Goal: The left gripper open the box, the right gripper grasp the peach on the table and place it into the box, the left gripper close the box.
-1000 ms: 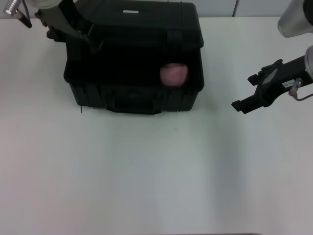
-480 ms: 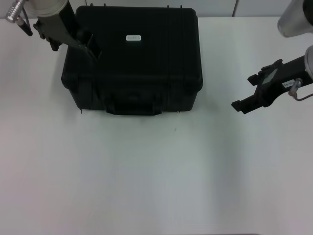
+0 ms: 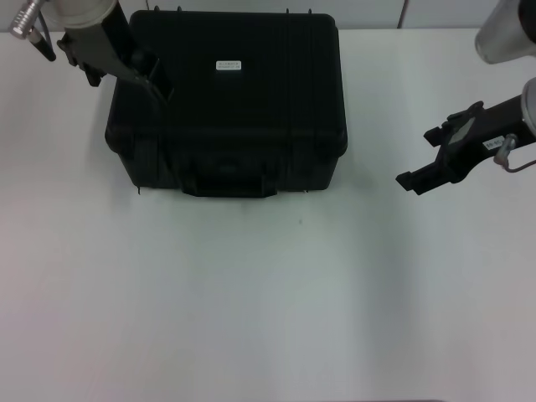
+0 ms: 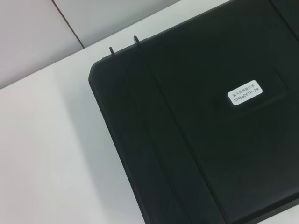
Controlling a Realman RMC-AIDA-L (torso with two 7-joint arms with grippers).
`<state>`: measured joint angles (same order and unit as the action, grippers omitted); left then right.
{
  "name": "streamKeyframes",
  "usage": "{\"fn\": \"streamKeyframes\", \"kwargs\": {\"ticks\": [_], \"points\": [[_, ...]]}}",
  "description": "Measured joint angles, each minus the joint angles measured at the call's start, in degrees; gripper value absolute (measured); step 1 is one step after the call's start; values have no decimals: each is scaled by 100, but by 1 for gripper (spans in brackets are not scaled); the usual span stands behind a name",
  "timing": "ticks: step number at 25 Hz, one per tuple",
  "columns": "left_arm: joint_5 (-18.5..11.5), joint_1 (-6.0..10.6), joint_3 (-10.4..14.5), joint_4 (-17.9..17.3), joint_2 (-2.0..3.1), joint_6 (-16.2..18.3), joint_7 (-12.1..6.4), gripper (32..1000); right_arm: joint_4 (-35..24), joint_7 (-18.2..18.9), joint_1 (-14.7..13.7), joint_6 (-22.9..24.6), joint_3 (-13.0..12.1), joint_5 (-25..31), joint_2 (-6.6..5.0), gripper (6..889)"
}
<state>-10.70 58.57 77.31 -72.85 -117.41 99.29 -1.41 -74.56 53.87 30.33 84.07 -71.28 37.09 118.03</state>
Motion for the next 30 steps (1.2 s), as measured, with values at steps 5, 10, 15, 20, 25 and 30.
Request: {"fn": "streamKeyframes", "kwargs": {"ticks": [5,10,15,20,25,30], "points": [[-1,-2,3,-1,-4,3,-1,897,-4,0,0,47,0,0,0,854],[-2,-4,12,-1,-10,3,-9,897,-6,0,0,49,0,0,0,854],[-2,-3,12,-1,-10,3,-9,897,-6,0,0,49,0,0,0,854],[-2,22,12,-1,-10,3,-14,897,-6,0,0,49,0,0,0,854],[-2,35,12,-1,-10,3,-24,897,-6,0,0,49,0,0,0,854],[-2,40,12,-1,-10,3,-27,897,-6,0,0,49,0,0,0,854]]}}
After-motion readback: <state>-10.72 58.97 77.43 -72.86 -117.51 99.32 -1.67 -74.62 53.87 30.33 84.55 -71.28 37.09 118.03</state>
